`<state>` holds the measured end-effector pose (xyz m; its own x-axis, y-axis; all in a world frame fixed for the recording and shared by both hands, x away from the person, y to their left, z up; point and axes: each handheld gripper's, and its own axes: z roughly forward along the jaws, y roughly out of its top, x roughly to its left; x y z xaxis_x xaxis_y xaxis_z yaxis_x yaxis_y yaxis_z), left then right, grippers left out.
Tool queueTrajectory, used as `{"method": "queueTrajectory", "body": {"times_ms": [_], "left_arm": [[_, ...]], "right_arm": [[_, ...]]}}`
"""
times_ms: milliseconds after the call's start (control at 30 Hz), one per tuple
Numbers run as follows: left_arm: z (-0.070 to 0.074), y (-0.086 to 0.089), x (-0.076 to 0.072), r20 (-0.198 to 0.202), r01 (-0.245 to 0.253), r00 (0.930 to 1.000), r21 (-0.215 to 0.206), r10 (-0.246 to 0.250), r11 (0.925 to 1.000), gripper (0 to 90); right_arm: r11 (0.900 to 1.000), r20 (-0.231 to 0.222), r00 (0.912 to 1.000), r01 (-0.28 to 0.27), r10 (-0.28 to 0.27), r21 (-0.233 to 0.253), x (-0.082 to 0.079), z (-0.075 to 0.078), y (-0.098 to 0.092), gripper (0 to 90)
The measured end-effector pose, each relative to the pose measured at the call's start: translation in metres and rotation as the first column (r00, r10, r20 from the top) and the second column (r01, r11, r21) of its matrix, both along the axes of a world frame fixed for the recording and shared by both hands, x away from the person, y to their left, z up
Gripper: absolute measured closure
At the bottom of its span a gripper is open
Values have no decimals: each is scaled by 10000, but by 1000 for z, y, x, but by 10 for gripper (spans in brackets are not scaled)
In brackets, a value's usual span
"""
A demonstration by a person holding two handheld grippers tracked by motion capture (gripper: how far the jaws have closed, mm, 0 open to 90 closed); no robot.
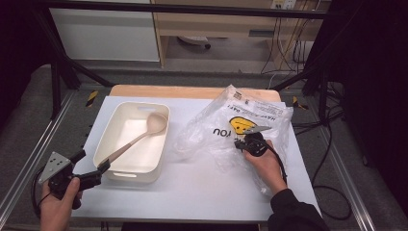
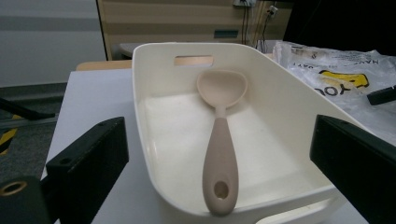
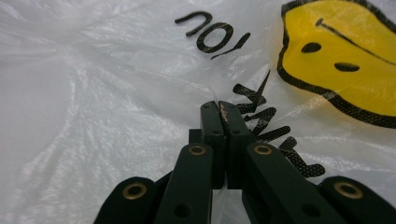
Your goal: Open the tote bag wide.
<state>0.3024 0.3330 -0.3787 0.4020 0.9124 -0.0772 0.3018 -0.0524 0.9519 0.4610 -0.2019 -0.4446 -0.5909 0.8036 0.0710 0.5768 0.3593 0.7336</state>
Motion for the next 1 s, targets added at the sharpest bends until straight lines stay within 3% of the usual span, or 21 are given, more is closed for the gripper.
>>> {"method": "queueTrajectory", "body": {"times_ms": [367, 467, 533, 667, 733, 1000], "left_arm": [[19, -33, 9, -13, 790, 9969, 325, -790, 9963, 45], [24, -48, 10, -270, 1014, 9946, 437, -1003, 9939, 47], [28, -63, 9, -355, 1269, 9916, 798, -1244, 9887, 51], [31, -94, 8, -419, 1821, 9829, 744, -1794, 9805, 56], [29, -106, 7, -420, 1925, 9811, 1015, -1891, 9760, 61], [16, -158, 8, -620, 2553, 9662, 985, -2501, 9618, 95]], "right_arm": [[9993, -298, 9991, -295, 302, 249, -8, 7, 12, 900], [9989, -312, 9989, -333, 343, 324, -9, 7, 12, 900], [9989, -343, 9988, -331, 342, 319, -10, 7, 13, 900], [9990, -412, 9986, -311, 324, 323, -11, 8, 15, 900], [9993, -553, 9982, -233, 250, 305, -14, 9, 17, 900], [9990, -547, 9980, -311, 328, 324, -23, 11, 22, 900]]}}
